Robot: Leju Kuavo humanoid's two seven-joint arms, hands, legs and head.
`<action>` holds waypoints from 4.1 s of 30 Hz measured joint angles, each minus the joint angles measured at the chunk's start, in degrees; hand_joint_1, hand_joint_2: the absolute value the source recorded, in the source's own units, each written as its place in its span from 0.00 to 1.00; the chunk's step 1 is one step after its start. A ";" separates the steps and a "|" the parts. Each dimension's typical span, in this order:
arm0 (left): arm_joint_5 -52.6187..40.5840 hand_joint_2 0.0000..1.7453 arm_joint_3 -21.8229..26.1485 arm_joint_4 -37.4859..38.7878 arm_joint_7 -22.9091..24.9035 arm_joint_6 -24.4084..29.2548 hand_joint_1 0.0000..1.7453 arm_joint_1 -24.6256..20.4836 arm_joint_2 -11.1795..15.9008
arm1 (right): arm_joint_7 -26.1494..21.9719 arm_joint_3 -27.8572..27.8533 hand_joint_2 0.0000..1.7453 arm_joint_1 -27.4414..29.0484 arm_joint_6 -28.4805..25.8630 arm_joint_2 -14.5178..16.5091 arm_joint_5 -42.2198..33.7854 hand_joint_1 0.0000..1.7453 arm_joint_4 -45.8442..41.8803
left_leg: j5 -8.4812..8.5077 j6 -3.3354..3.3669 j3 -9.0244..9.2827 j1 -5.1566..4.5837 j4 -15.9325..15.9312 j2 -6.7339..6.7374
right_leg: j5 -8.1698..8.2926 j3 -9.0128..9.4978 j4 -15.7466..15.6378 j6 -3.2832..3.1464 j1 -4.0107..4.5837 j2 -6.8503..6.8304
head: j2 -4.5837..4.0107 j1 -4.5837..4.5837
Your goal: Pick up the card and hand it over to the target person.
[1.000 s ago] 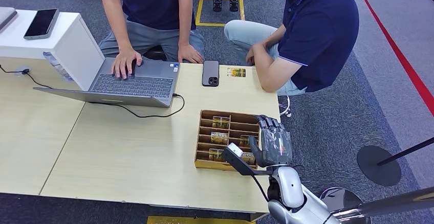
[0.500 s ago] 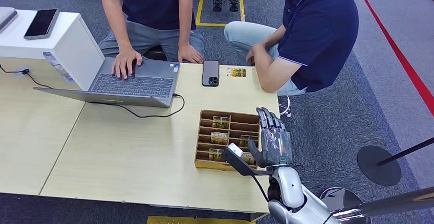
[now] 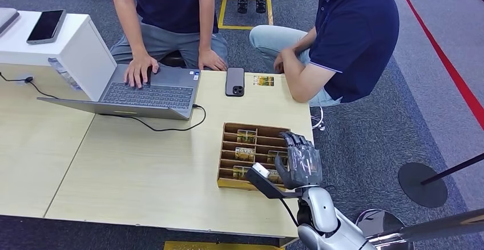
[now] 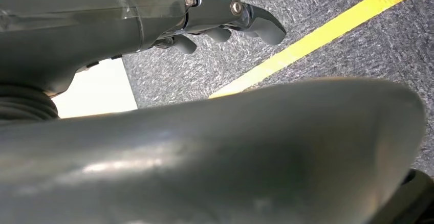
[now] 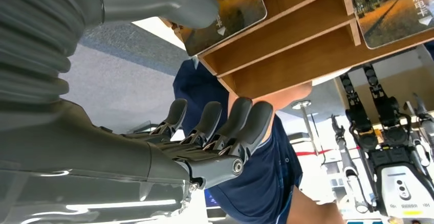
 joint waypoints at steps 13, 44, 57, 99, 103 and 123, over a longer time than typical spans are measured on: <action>-0.25 0.00 -0.03 0.10 -0.08 -0.14 0.00 -0.14 -0.13 | -0.96 0.58 1.00 -0.21 0.12 0.35 -1.49 0.57 0.91 | -0.02 -0.03 -0.10 0.00 0.08 -0.04 | -0.04 -0.07 0.07 0.08 -0.01 -0.03 | 0.00 0.00; -0.05 0.00 0.26 0.11 -0.16 -0.03 0.00 -0.17 -0.17 | -1.06 1.02 1.00 -0.12 0.43 0.42 -1.46 0.59 1.33 | -0.01 -0.01 -0.07 0.00 0.07 -0.06 | -0.04 -0.05 0.06 0.07 -0.01 -0.05 | 0.00 0.00; -0.14 0.00 0.26 0.17 -0.03 -0.24 0.00 -0.18 -0.09 | -0.97 1.84 1.00 -0.15 1.77 0.33 -1.42 0.80 1.59 | -0.01 0.00 -0.04 0.00 0.04 -0.05 | -0.02 -0.02 0.03 0.04 -0.01 -0.04 | 0.00 0.00; -0.68 1.00 1.17 0.19 -0.73 1.67 0.00 -0.24 -0.05 | 1.42 -7.08 1.00 -1.55 -7.05 -4.45 3.46 1.00 -16.79 | -0.04 0.01 -0.25 -0.05 0.24 -0.07 | -0.08 -0.24 0.26 0.08 -0.06 -0.06 | 0.00 0.00; -0.85 1.00 1.05 0.22 -0.56 1.67 0.00 -0.20 -0.03 | 1.90 -8.39 1.00 -2.36 -7.11 -5.21 4.37 1.00 -19.81 | -0.06 0.02 -0.24 -0.06 0.25 -0.05 | -0.09 -0.24 0.27 0.07 -0.07 -0.05 | 0.00 0.00; -2.27 1.00 0.03 0.19 0.04 0.92 0.00 -1.12 -0.46 | -0.25 -6.08 1.00 -9.22 -7.22 -2.10 1.17 1.00 -17.07 | -0.02 -0.01 -0.13 -0.03 0.14 0.04 | -0.02 -0.15 0.16 0.06 -0.04 0.05 | 0.00 0.00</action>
